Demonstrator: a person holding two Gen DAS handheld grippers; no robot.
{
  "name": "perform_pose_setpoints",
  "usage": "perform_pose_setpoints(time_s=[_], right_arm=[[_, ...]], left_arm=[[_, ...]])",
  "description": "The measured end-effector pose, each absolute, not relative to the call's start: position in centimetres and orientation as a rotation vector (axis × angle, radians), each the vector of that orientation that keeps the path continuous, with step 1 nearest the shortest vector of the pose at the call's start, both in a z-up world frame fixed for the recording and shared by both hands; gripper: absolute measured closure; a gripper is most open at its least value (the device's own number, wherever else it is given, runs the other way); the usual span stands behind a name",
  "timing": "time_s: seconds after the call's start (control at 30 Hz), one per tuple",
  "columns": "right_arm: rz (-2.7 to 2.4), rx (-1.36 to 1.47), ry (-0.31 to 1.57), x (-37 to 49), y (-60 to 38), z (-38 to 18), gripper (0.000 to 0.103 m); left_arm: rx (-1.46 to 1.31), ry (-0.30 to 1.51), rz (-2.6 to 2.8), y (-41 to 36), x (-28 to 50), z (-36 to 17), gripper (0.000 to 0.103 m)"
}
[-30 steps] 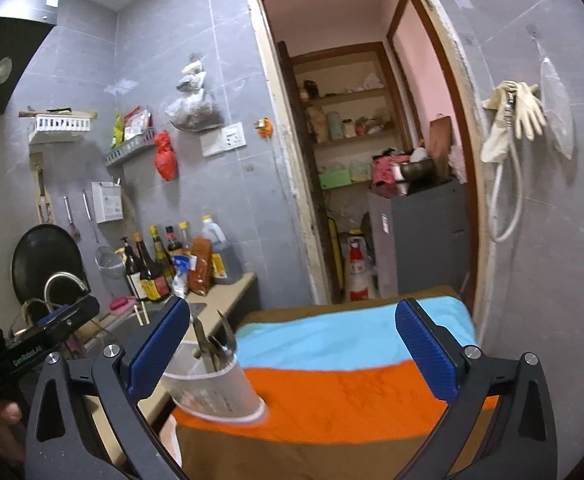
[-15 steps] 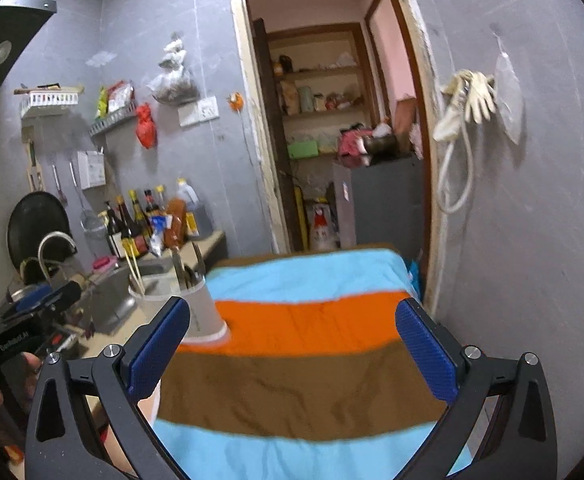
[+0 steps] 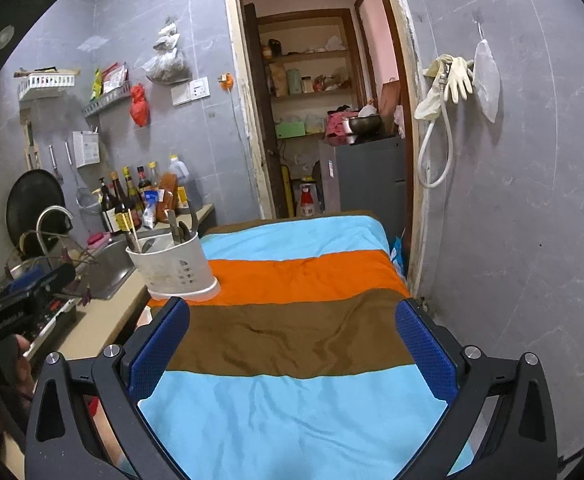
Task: Organize utensils
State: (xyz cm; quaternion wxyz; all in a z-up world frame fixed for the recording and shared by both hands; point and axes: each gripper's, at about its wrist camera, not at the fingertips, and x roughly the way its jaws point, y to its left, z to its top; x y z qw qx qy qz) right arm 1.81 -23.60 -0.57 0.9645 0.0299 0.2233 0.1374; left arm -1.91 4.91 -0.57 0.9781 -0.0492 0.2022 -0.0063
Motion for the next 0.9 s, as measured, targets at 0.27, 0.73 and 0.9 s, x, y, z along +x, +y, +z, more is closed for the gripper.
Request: perform_pose_setpoints(time_s=[0.27,0.73,0.9], right_arm=[[0.296,0.051,0.461,2.51,-23.34,-0.66,0.0],[0.31,0.044,0.462,2.67,-23.01,-0.68,0.0],[0.311,0.044,0.466,2.64,-22.94,-0.75,0.0]], left_arm=[[-0.111,0.403,-0.008,5.07,-2.37,-0.59,0.005],[-0.119,0.408,0.007,5.09,-2.67,-0.72,0.005],[-0.117,0.411,0.011,5.09,-2.75,-0.78,0.005]])
